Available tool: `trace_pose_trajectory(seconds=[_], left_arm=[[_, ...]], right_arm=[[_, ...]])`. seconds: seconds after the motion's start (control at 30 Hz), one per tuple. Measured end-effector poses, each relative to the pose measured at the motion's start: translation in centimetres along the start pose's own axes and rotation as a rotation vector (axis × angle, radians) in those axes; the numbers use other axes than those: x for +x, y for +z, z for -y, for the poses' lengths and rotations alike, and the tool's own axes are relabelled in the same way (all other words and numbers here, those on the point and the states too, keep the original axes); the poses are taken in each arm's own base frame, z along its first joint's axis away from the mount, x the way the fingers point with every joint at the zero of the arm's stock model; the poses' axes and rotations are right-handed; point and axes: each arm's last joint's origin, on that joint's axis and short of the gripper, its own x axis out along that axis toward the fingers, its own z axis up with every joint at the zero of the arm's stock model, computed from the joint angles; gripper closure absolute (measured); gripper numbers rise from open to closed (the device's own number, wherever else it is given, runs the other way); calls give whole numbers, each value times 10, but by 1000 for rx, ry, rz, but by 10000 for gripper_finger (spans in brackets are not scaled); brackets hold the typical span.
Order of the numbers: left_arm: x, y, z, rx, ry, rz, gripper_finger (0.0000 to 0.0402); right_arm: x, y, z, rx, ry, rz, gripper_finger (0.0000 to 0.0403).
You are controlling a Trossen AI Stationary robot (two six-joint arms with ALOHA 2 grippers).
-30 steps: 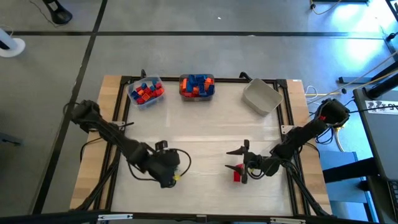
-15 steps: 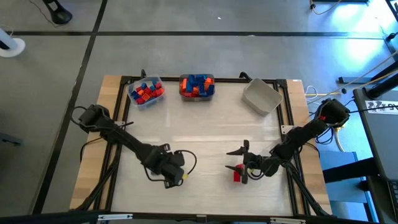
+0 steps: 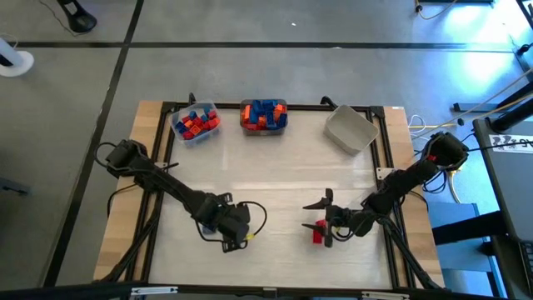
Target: Sort blocks by size
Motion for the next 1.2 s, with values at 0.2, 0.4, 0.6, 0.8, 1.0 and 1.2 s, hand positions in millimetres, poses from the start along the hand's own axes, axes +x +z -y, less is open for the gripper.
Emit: trace_pose_trajectory(seconds=[0.2,0.4,0.6,0.8,1.0,1.2], left_arm=[[11,-5,-4,-22,-18,-38,205],[19,-12,-12,-208,31,-69,205],[28,-20,-17,-423,87,-57,205],[34,-26,-21,-505,107,-61,205],[43,-26,-18,-486,33,-9,205],[45,-29,-21,-481,64,-19,206]], right_arm=[[0,0,0,0,3,-1,143],[0,0,0,0,3,-1,143],[0,0,0,0,8,-3,143],[0,0,-1,2,35,-11,143],[0,0,-1,2,36,-11,143],[0,0,-1,2,36,-11,143]])
